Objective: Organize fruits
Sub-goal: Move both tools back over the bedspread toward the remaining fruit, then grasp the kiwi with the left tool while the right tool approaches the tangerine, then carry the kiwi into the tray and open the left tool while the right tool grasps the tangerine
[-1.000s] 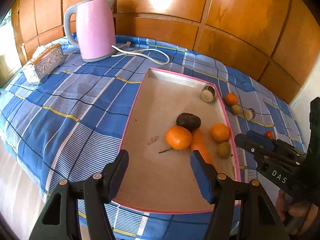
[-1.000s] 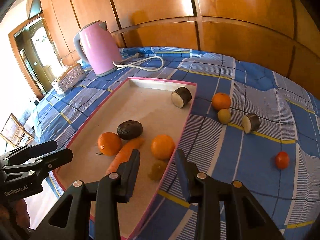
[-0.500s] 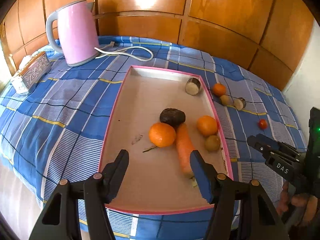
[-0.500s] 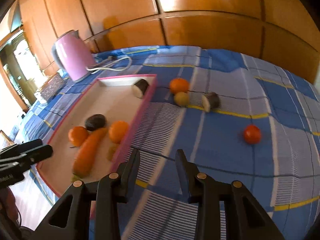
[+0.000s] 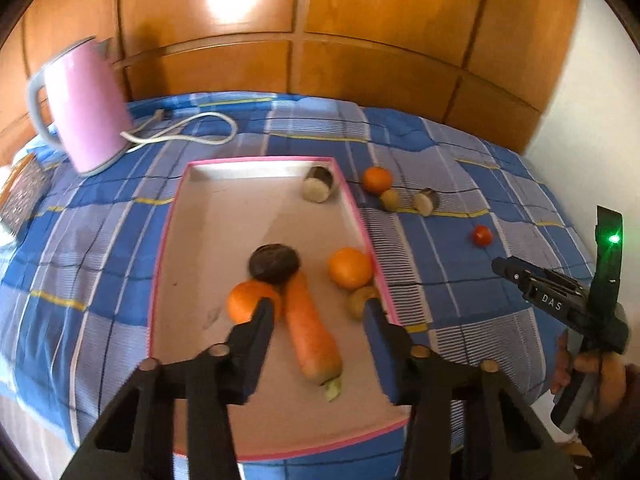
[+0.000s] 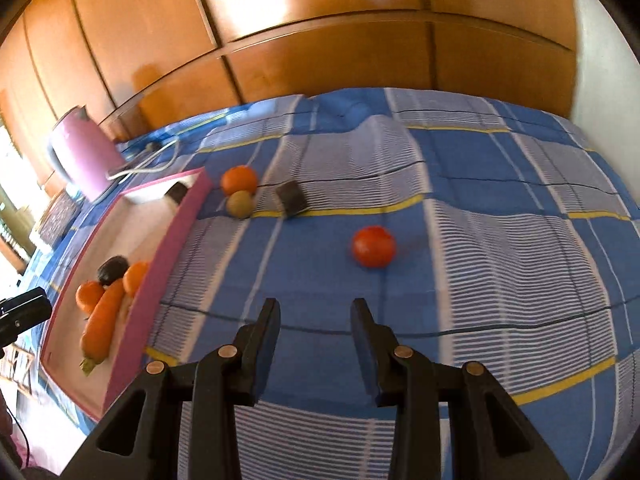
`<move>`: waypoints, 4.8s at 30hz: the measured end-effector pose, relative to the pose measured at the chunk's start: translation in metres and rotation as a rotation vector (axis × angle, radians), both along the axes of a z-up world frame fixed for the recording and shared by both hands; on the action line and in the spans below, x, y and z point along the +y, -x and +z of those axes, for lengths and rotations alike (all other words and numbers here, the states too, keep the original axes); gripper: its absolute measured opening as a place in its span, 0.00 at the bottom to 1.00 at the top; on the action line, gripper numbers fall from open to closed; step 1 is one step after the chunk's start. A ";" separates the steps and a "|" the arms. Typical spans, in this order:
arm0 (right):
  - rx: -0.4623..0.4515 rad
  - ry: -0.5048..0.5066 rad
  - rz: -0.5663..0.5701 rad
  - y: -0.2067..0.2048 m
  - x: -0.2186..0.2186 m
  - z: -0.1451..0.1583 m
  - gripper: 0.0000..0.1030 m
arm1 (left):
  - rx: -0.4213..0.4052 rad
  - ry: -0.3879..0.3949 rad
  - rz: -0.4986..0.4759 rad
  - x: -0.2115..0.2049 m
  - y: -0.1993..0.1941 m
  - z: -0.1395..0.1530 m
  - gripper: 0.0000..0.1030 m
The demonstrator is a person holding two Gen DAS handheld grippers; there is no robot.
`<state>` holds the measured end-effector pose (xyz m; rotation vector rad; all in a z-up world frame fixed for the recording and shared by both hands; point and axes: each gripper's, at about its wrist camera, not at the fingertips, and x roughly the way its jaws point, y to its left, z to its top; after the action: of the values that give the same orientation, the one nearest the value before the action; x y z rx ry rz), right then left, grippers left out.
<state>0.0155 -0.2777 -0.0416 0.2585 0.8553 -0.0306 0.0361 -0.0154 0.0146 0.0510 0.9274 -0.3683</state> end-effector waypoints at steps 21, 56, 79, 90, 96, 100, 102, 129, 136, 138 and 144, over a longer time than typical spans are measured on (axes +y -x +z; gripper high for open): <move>-0.015 0.039 0.079 -0.020 0.004 0.003 0.32 | 0.071 0.046 -0.107 -0.077 -0.066 -0.008 0.22; -0.027 0.040 0.178 -0.082 -0.002 0.000 0.32 | 0.157 0.022 -0.021 -0.144 -0.159 -0.072 0.24; -0.029 0.099 0.423 -0.158 0.061 0.007 0.33 | 0.049 0.139 0.040 -0.081 -0.121 -0.022 0.24; 0.029 0.162 0.452 -0.183 0.080 -0.014 0.39 | 0.055 0.161 0.093 -0.054 -0.116 -0.018 0.24; 0.065 0.134 0.426 -0.187 0.078 -0.020 0.38 | 0.047 0.164 0.106 -0.045 -0.107 -0.013 0.24; 0.064 0.143 0.433 -0.174 0.082 -0.016 0.37 | 0.038 0.158 0.123 -0.036 -0.101 -0.011 0.24; 0.058 0.151 0.446 -0.163 0.085 -0.012 0.37 | 0.037 0.156 0.139 -0.030 -0.099 -0.010 0.25; 0.023 0.141 0.320 -0.046 0.070 -0.018 0.37 | -0.010 0.075 0.262 0.036 -0.056 -0.014 0.25; 0.022 0.150 0.305 -0.045 0.072 -0.018 0.37 | 0.012 0.062 0.285 0.048 -0.069 -0.022 0.25; 0.023 0.150 0.304 -0.045 0.072 -0.018 0.37 | 0.013 0.052 0.287 0.050 -0.076 -0.024 0.25; 0.022 0.154 0.299 -0.045 0.072 -0.018 0.37 | 0.017 0.023 0.263 0.049 -0.087 -0.031 0.28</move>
<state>0.0602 -0.2055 -0.0597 -0.0155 0.9017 0.1796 0.1231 0.0340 -0.0160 -0.0949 0.9330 -0.1354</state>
